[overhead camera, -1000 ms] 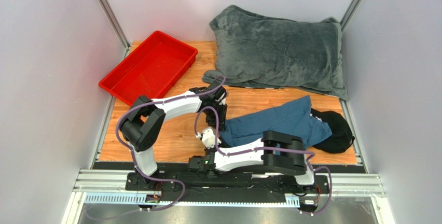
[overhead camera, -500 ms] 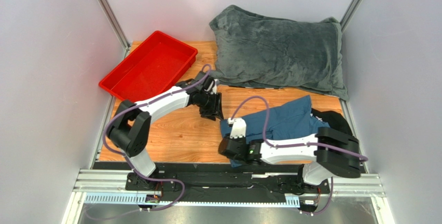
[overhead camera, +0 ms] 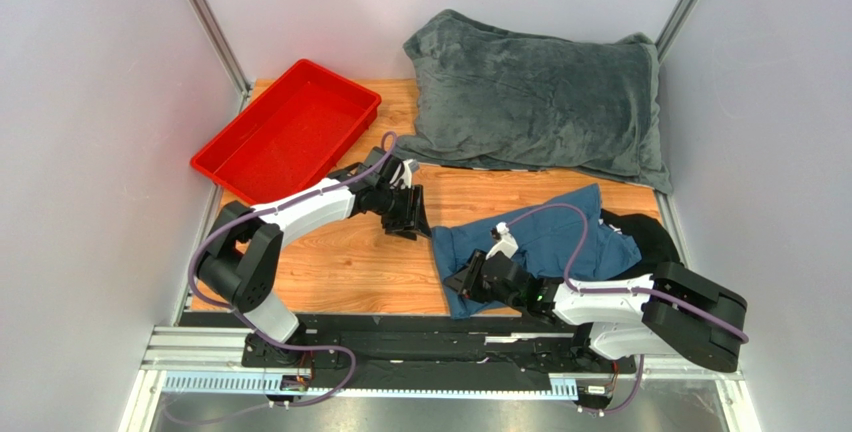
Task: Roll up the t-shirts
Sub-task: Roll the T-shirt to the center of the board.
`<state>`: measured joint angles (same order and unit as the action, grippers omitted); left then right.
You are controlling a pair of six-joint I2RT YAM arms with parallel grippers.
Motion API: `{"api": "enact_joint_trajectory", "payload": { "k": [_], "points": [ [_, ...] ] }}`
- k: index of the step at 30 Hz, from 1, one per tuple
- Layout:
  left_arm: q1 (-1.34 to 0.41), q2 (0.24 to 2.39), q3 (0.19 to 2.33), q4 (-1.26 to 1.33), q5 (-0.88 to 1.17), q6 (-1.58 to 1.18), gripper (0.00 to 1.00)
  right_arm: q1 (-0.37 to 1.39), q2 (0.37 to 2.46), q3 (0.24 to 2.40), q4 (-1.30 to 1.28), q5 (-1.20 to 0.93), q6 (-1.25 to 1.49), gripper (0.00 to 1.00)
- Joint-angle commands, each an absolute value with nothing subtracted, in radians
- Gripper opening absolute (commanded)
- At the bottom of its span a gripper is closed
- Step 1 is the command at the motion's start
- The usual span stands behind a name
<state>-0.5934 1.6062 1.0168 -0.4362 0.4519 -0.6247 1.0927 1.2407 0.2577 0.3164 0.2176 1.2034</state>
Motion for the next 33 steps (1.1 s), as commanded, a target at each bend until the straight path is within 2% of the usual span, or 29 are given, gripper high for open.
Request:
{"api": "enact_joint_trajectory", "payload": {
  "k": [1, 7, 16, 19, 20, 23, 26, 31, 33],
  "points": [
    [-0.620, 1.644, 1.005, -0.333, 0.474, -0.647, 0.57, 1.081, 1.216, 0.219, 0.411, 0.173, 1.282, 0.31],
    [-0.652, 1.700, 0.976, -0.221, 0.477, -0.696, 0.59, 1.080, 1.218, 0.204, 0.425, 0.173, 1.305, 0.29],
    [-0.706, 1.759, 0.989, -0.225, 0.377, -0.730, 0.57, 1.081, 1.226, 0.216, 0.414, 0.178, 1.302, 0.28],
    [-0.706, 1.756, 1.003, -0.260, 0.328, -0.749, 0.38, 1.080, 1.244, 0.242, 0.405, 0.175, 1.283, 0.28],
    [-0.706, 1.755, 1.017, -0.288, 0.286, -0.746, 0.25, 1.080, 1.265, 0.271, 0.400, 0.175, 1.273, 0.28],
    [-0.698, 1.755, 1.080, -0.417, 0.194, -0.723, 0.07, 1.080, 1.322, 0.342, 0.390, 0.167, 1.235, 0.30],
    [-0.670, 1.753, 1.130, -0.517, 0.161, -0.684, 0.01, 1.078, 1.396, 0.393, 0.402, 0.153, 1.213, 0.33],
    [-0.649, 1.752, 1.203, -0.687, 0.086, -0.609, 0.00, 1.075, 1.508, 0.501, 0.439, 0.114, 1.197, 0.39],
    [-0.647, 1.755, 1.227, -0.739, 0.074, -0.585, 0.00, 1.075, 1.531, 0.543, 0.402, 0.123, 1.174, 0.45]
  ]
}}
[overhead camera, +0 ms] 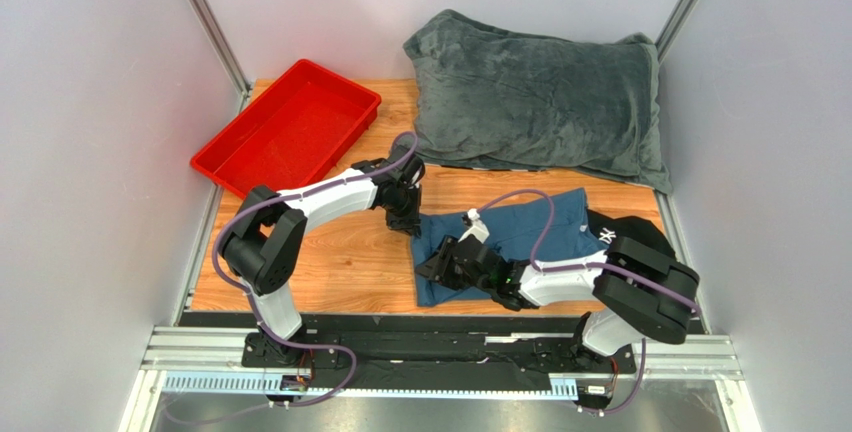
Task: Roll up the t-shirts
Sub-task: Roll the T-shirt to the center of the board.
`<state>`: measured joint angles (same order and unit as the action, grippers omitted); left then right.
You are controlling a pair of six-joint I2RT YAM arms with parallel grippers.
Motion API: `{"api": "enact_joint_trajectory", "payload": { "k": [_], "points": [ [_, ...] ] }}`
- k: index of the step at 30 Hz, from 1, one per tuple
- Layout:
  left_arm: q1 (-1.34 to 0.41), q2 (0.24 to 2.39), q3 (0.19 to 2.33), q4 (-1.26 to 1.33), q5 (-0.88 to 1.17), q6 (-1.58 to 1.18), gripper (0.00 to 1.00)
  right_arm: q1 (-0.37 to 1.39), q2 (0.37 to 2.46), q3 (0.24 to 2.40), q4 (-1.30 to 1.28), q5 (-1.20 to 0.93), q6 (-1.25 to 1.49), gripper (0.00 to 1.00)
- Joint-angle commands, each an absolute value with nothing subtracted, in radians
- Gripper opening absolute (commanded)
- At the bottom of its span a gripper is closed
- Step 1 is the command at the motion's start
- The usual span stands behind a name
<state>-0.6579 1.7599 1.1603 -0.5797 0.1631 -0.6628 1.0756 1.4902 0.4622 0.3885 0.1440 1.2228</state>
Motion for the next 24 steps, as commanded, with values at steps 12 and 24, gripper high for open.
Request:
{"api": "enact_joint_trajectory", "payload": {
  "k": [12, 24],
  "points": [
    [-0.646, 1.802, 1.295, -0.847, 0.054, -0.541, 0.00, 1.161, 1.546, 0.821, -0.081, 0.351, 1.009, 0.53],
    [-0.647, 1.819, 1.304, -0.845, 0.075, -0.541, 0.00, 1.247, 1.761, 1.130, -0.400, 0.578, 0.876, 0.54]
  ]
}}
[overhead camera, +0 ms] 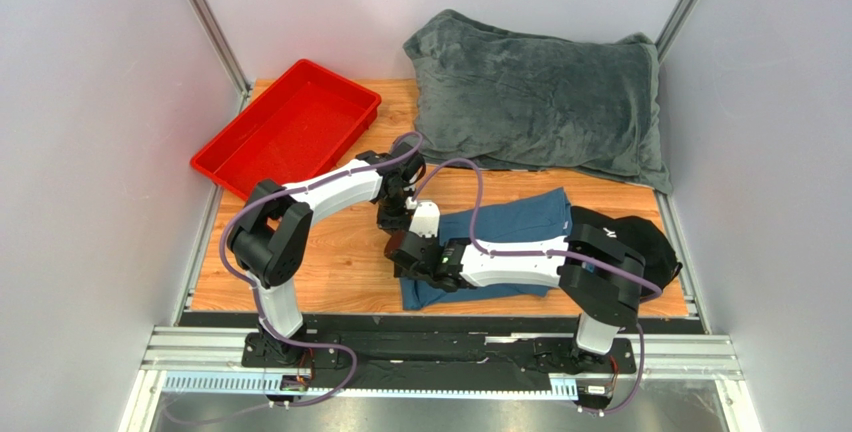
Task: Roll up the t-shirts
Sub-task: Roll the T-shirt to the center of the board.
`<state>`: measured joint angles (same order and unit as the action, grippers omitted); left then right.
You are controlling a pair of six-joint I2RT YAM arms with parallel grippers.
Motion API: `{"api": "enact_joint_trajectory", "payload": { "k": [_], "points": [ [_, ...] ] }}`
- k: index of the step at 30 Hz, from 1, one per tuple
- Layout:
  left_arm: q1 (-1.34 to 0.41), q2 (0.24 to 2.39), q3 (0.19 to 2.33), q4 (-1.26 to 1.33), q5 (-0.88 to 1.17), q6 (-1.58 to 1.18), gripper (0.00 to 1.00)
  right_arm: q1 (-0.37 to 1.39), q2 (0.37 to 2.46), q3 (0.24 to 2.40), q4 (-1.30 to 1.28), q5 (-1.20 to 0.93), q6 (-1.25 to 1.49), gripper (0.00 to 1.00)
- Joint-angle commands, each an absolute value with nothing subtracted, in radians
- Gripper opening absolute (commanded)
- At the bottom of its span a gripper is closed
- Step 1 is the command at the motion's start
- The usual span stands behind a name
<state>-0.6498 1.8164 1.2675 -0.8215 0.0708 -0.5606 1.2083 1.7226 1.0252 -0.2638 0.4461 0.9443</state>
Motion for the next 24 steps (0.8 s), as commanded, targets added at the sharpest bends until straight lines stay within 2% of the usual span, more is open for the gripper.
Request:
{"api": "enact_joint_trajectory", "payload": {
  "k": [1, 11, 15, 18, 19, 20, 23, 24],
  "points": [
    [-0.646, 1.819, 1.302, -0.845, 0.075, -0.541, 0.00, 1.252, 1.772, 1.147, -0.414, 0.590, 0.870, 0.54],
    [-0.646, 1.824, 1.302, -0.847, 0.080, -0.543, 0.00, 1.287, 1.893, 1.287, -0.526, 0.650, 0.816, 0.56],
    [-0.647, 1.824, 1.302, -0.847, 0.084, -0.543, 0.00, 1.287, 1.928, 1.313, -0.546, 0.669, 0.810, 0.52],
    [-0.647, 1.824, 1.302, -0.845, 0.084, -0.543, 0.00, 1.289, 1.933, 1.309, -0.535, 0.663, 0.815, 0.36],
    [-0.646, 1.825, 1.302, -0.845, 0.084, -0.543, 0.00, 1.286, 1.930, 1.302, -0.528, 0.658, 0.821, 0.22],
    [-0.646, 1.822, 1.302, -0.845, 0.086, -0.542, 0.00, 1.285, 1.916, 1.283, -0.502, 0.646, 0.824, 0.18],
    [-0.647, 1.818, 1.308, -0.842, 0.084, -0.535, 0.09, 1.273, 1.881, 1.226, -0.406, 0.586, 0.844, 0.12],
    [-0.647, 1.815, 1.313, -0.841, 0.093, -0.531, 0.18, 1.269, 1.849, 1.165, -0.370, 0.566, 0.854, 0.11]
  ]
}}
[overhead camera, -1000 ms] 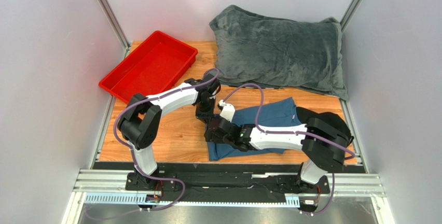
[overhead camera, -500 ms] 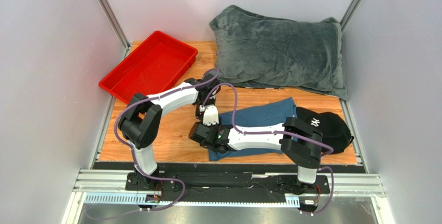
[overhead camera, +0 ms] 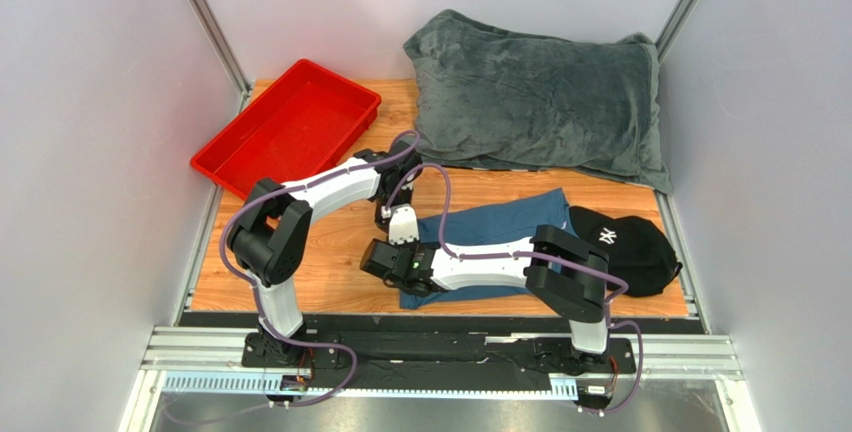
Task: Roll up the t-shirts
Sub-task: Roll the T-shirt to the center of the board.
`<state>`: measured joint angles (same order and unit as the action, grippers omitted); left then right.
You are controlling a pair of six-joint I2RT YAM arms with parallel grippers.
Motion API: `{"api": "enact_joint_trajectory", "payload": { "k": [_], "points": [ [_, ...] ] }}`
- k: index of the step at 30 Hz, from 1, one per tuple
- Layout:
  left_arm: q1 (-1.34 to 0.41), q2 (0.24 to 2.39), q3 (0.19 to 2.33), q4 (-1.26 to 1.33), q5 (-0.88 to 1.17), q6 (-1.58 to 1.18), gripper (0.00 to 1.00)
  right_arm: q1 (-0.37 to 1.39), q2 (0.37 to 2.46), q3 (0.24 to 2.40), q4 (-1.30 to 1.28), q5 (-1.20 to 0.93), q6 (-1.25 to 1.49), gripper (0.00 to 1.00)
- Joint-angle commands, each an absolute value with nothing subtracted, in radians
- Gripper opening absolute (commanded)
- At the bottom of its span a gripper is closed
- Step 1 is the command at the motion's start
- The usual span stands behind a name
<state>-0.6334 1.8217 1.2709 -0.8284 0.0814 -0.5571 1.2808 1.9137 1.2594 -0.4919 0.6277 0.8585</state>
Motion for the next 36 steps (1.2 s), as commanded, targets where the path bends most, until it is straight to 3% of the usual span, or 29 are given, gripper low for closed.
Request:
{"api": "enact_joint_trajectory", "payload": {
  "k": [1, 3, 6, 14, 18, 20, 25, 34, 36],
  "points": [
    [-0.647, 1.809, 1.319, -0.839, 0.098, -0.522, 0.24, 1.263, 1.827, 1.134, -0.330, 0.546, 0.861, 0.11],
    [-0.640, 1.798, 1.328, -0.833, 0.113, -0.511, 0.40, 1.238, 1.768, 1.025, -0.201, 0.473, 0.894, 0.10],
    [-0.609, 1.763, 1.338, -0.813, 0.165, -0.496, 0.53, 1.204, 1.695, 0.886, -0.037, 0.396, 0.940, 0.10],
    [-0.563, 1.643, 1.310, -0.749, 0.265, -0.503, 0.56, 1.083, 1.637, 0.631, 0.371, 0.143, 1.086, 0.11],
    [-0.560, 1.574, 1.211, -0.667, 0.330, -0.534, 0.49, 1.037, 1.649, 0.548, 0.494, 0.074, 1.153, 0.11],
    [-0.560, 1.542, 1.135, -0.594, 0.379, -0.563, 0.38, 1.019, 1.667, 0.505, 0.570, 0.042, 1.195, 0.11],
    [-0.560, 1.554, 1.023, -0.456, 0.446, -0.610, 0.21, 0.983, 1.733, 0.445, 0.728, -0.029, 1.290, 0.10],
    [-0.561, 1.655, 1.005, -0.382, 0.453, -0.649, 0.18, 0.979, 1.776, 0.422, 0.773, -0.037, 1.324, 0.10],
    [-0.561, 1.683, 1.018, -0.403, 0.430, -0.652, 0.17, 0.976, 1.760, 0.420, 0.747, -0.032, 1.312, 0.14]
  ]
}}
